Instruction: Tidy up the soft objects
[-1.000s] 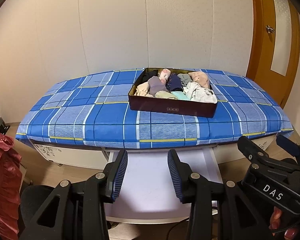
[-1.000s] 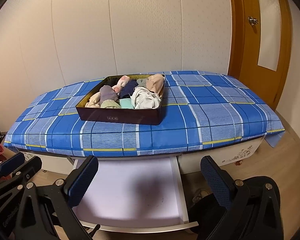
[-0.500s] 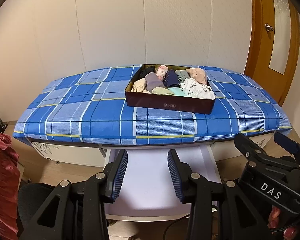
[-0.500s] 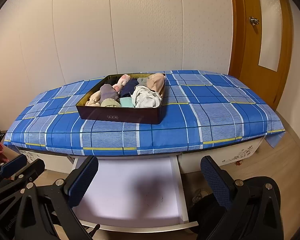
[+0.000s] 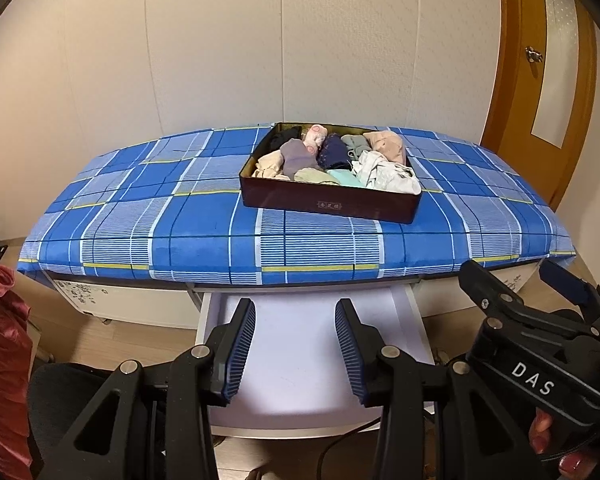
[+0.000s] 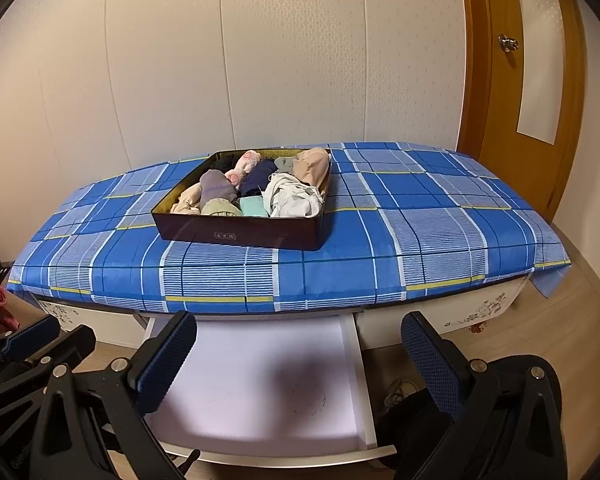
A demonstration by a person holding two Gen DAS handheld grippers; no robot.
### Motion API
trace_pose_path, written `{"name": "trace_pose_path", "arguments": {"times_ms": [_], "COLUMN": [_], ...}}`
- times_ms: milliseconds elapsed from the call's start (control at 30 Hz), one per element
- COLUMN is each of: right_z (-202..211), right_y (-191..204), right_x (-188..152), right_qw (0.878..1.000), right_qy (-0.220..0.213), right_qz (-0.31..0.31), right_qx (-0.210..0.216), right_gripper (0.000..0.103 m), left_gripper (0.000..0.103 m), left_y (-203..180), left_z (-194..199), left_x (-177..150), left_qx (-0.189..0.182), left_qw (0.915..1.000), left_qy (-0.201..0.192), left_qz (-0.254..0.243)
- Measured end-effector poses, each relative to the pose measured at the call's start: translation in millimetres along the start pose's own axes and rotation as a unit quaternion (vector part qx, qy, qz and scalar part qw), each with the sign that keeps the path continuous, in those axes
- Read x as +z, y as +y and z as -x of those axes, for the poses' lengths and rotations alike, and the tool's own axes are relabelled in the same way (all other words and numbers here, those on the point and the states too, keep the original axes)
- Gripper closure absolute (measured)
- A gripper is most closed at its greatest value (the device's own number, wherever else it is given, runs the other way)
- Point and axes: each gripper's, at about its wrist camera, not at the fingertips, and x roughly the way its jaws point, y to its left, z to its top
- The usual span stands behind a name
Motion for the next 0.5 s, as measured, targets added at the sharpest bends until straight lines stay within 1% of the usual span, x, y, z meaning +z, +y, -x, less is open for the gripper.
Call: {"name": "trace_pose_path", "arguments": {"times_ms": [300,500], "right_z": [-1.5,-5.7], "right_y": [-1.6,-3.8], "right_x": [0.1,0.7], "right_qw": [1.0,1.0], "right_qy": [0.001,0.003], "right_qz": [-0.004,-0.006], "right_qx": [-0.001,-0.002], "right_gripper": [0.0,0.0], "left_gripper": [0.061,0.061], "left_y": [-1.2,-1.6], "left_z": [-3.7,-6.2], "left_x": [-0.9,-1.6], "left_qx": [-0.002,0.012], "left_qw": [1.0,0.9999], "left_qy": [0.009,0.005], "left_qz": [-0.002,-0.007]}}
